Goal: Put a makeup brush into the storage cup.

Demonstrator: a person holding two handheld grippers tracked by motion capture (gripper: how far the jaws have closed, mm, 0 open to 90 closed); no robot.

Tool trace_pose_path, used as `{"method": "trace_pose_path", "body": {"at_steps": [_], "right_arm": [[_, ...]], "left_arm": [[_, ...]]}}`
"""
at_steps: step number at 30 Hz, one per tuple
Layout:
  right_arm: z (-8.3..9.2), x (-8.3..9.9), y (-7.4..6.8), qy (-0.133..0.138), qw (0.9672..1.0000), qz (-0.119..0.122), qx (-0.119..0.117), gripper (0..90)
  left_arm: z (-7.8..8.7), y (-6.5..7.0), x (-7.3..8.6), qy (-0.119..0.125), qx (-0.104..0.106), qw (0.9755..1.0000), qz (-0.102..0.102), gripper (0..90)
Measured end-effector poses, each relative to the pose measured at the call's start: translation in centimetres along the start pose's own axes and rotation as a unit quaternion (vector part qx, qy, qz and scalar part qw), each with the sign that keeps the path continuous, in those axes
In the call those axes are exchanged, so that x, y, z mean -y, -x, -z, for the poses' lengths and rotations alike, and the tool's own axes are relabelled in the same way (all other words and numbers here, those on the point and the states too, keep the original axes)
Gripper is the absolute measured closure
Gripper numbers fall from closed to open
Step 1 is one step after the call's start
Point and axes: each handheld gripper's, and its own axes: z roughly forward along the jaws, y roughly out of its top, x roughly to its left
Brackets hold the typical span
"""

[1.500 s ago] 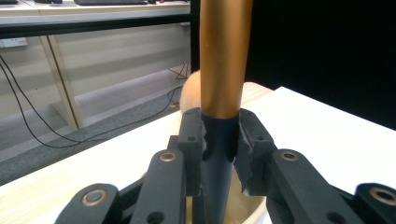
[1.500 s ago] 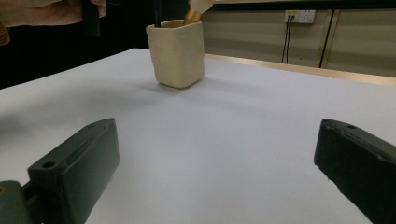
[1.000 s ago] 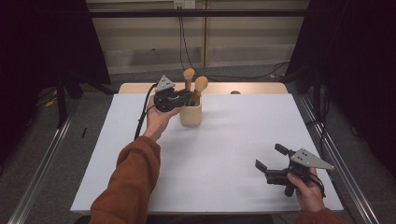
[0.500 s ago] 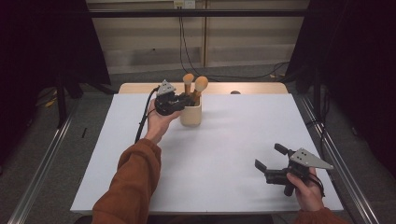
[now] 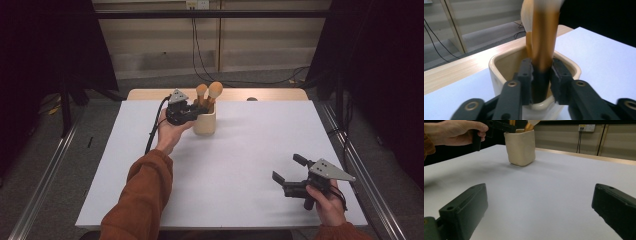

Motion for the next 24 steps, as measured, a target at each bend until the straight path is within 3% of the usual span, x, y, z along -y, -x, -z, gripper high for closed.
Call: {"method": "trace_pose_path", "body": {"at_steps": [12, 17, 23, 24], "right_arm": [[0.0, 0.0, 0.2, 0.001, 1.0000, -0.003, -0.001, 0.0], [0.0, 0.1, 0.3, 0.001, 1.0000, -0.003, 0.000, 0.0], [0.0, 0.2, 0.3, 0.000, 1.0000, -0.003, -0.002, 0.0], [0.0, 0.2, 0.3, 0.000, 1.0000, -0.004, -0.001, 0.0]], "left_arm": [[0.0, 0.4, 0.0, 0.012, -0.009, 0.9997, -0.019, 48.9], [0.4, 0.3, -0.2, 0.013, -0.018, 0.9996, -0.018, 29.0], [1.4, 0.0, -0.2, 0.014, -0.026, 0.9996, -0.002, 15.2], [1.7, -0.1, -0.2, 0.013, -0.023, 0.9996, 0.010, 13.0]]}}
